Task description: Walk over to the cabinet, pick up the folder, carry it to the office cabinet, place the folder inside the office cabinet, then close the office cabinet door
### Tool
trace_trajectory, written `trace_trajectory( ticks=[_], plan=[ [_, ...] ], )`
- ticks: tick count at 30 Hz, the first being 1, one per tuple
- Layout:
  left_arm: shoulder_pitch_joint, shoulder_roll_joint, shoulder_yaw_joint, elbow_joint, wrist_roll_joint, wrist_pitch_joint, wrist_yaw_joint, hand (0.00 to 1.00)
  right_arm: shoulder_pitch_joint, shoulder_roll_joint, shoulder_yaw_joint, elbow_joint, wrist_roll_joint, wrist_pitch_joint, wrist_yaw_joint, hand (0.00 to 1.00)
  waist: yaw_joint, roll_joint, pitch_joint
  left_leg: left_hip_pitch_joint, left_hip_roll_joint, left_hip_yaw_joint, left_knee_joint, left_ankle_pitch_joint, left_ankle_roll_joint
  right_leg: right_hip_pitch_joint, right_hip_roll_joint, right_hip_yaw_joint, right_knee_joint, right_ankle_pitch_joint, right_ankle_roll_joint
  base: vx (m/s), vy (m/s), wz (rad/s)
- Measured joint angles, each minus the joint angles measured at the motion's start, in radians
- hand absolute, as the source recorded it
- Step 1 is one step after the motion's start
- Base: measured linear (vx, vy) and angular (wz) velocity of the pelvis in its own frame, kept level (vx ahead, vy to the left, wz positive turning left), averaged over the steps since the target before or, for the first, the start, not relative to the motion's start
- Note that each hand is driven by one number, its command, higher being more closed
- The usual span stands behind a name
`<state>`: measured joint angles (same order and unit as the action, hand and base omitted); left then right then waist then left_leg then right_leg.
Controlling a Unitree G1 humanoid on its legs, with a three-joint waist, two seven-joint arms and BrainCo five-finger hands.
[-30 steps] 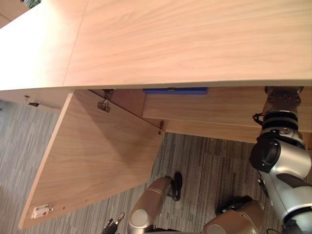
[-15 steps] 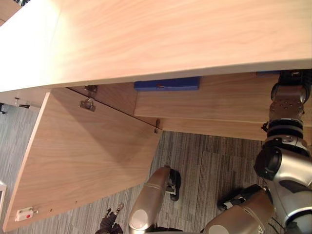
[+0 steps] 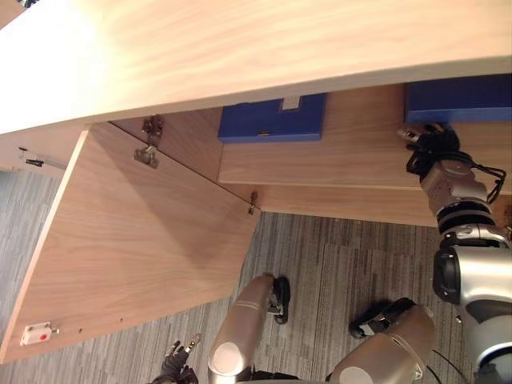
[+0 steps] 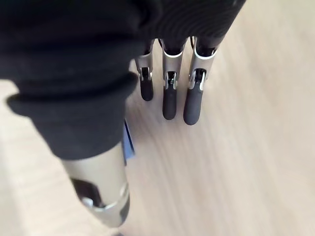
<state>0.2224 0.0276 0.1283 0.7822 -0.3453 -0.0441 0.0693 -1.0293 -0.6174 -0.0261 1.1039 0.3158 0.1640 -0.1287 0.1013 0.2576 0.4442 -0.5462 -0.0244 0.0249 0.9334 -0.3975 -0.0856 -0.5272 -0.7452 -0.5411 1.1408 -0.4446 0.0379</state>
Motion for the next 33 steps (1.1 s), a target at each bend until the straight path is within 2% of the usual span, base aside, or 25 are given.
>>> trace_trajectory(
  ticks=[4, 6, 10, 13, 15, 17, 22, 24, 26, 27, 28, 29, 31, 33],
  plan=[
    [0.042, 0.02, -0.078, -0.124, 0.0, 0.02, -0.053, 0.0, 0.021, 0.005, 0.051, 0.04, -0.13, 0.026, 0.07, 0.0, -0.003, -0.006, -0.005, 0.063, 0.003, -0.003, -0.125, 0.071, -0.006, 0.065, 0.029, -0.051, -0.096, 0.047, -0.007, -0.01, -0.075, 0.02],
    [0.075, 0.027, -0.115, -0.216, 0.0, 0.036, -0.082, 0.0, 0.053, 0.017, 0.051, 0.042, -0.214, 0.03, 0.102, 0.0, -0.002, -0.006, -0.014, 0.109, 0.013, -0.003, -0.228, 0.126, -0.01, 0.108, 0.068, -0.087, -0.186, 0.09, -0.012, 0.02, -0.06, -0.04],
    [0.108, 0.034, -0.127, -0.326, 0.0, 0.057, -0.12, 0.0, 0.093, 0.046, 0.07, 0.047, -0.379, 0.036, 0.139, 0.0, 0.0, -0.01, -0.018, 0.194, 0.035, 0.01, -0.378, 0.193, -0.012, 0.169, 0.136, -0.116, -0.321, 0.156, -0.013, 0.04, -0.013, -0.18],
    [0.12, 0.045, -0.126, -0.375, 0.0, 0.075, -0.146, 0.0, 0.122, 0.092, 0.069, 0.045, -0.424, 0.043, 0.147, 0.0, 0.0, -0.014, -0.028, 0.264, 0.067, 0.036, -0.513, 0.253, -0.015, 0.204, 0.218, -0.125, -0.455, 0.221, -0.018, 0.05, 0.008, -0.39],
    [0.133, 0.05, -0.121, -0.404, 0.003, 0.087, -0.162, 0.0, 0.159, 0.148, 0.052, 0.045, -0.463, 0.049, 0.159, 0.0, 0.004, -0.029, -0.06, 0.305, 0.103, 0.062, -0.62, 0.298, -0.024, 0.22, 0.296, -0.129, -0.569, 0.271, -0.024, 0.07, -0.023, -0.45],
    [0.147, 0.052, -0.12, -0.437, 0.005, 0.099, -0.172, 0.0, 0.197, 0.181, 0.046, 0.044, -0.496, 0.054, 0.17, 0.0, 0.006, -0.045, -0.075, 0.347, 0.125, 0.083, -0.677, 0.317, -0.03, 0.245, 0.341, -0.127, -0.629, 0.294, -0.025, 0.07, -0.051, -0.35],
    [0.157, 0.05, -0.101, -0.51, 0.005, 0.122, -0.18, 0.0, 0.351, 0.257, 0.005, 0.027, -0.554, 0.092, 0.179, 0.0, 0.007, -0.088, -0.118, 0.414, 0.157, 0.128, -0.693, 0.313, -0.032, 0.291, 0.394, -0.109, -0.678, 0.308, -0.023, 0.08, -0.034, -0.29],
    [0.161, 0.049, -0.087, -0.544, 0.008, 0.128, -0.18, 0.0, 0.414, 0.302, 0.009, 0.026, -0.575, 0.095, 0.176, 0.0, 0.009, -0.099, -0.121, 0.415, 0.172, 0.128, -0.617, 0.273, -0.024, 0.305, 0.416, -0.076, -0.682, 0.31, -0.024, 0.05, 0.003, -0.65],
    [0.191, 0.025, -0.071, -0.602, 0.013, 0.129, -0.178, 0.0, 0.473, 0.366, 0.028, 0.008, -0.582, 0.098, 0.169, 0.0, 0.012, -0.106, -0.126, 0.409, 0.176, 0.05, -0.503, 0.208, -0.016, 0.3, 0.449, -0.003, -0.681, 0.313, -0.027, 0.0, 0.067, -1.09],
    [0.198, 0.001, -0.071, -0.62, 0.018, 0.129, -0.175, 0.0, 0.531, 0.404, 0.027, -0.014, -0.608, 0.097, 0.163, 0.0, 0.011, -0.11, -0.148, 0.411, 0.172, -0.04, -0.467, 0.156, -0.018, 0.285, 0.476, 0.04, -0.684, 0.322, -0.026, -0.03, 0.125, -0.89],
    [0.198, -0.001, -0.07, -0.62, 0.018, 0.129, -0.175, 0.0, 0.538, 0.408, 0.026, -0.016, -0.612, 0.097, 0.162, 0.0, 0.011, -0.111, -0.153, 0.411, 0.172, -0.047, -0.467, 0.15, -0.021, 0.281, 0.479, 0.044, -0.684, 0.323, -0.026, -0.03, 0.185, -0.91],
    [0.189, -0.014, -0.069, -0.611, 0.024, 0.129, -0.172, 0.0, 0.604, 0.44, 0.011, -0.042, -0.612, 0.094, 0.156, 0.0, 0.004, -0.109, -0.199, 0.42, 0.175, -0.073, -0.481, 0.114, -0.033, 0.259, 0.495, 0.066, -0.684, 0.331, -0.02, -0.01, 0.145, -0.49],
    [0.153, -0.025, -0.065, -0.577, 0.035, 0.128, -0.164, 0.0, 0.708, 0.477, -0.026, -0.078, -0.606, 0.085, 0.144, 0.0, -0.009, -0.139, -0.217, 0.457, 0.171, -0.051, -0.517, 0.092, -0.033, 0.258, 0.507, 0.094, -0.7, 0.351, -0.008, -0.03, 0.133, -0.55],
    [0.13, -0.028, -0.058, -0.521, 0.068, 0.131, -0.134, 0.0, 0.845, 0.548, -0.099, -0.091, -0.545, 0.075, 0.111, 0.0, -0.012, -0.194, -0.245, 0.508, 0.166, 0.004, -0.545, 0.092, -0.03, 0.275, 0.521, 0.143, -0.744, 0.389, -0.001, -0.05, 0.167, -0.66]
  ],
)
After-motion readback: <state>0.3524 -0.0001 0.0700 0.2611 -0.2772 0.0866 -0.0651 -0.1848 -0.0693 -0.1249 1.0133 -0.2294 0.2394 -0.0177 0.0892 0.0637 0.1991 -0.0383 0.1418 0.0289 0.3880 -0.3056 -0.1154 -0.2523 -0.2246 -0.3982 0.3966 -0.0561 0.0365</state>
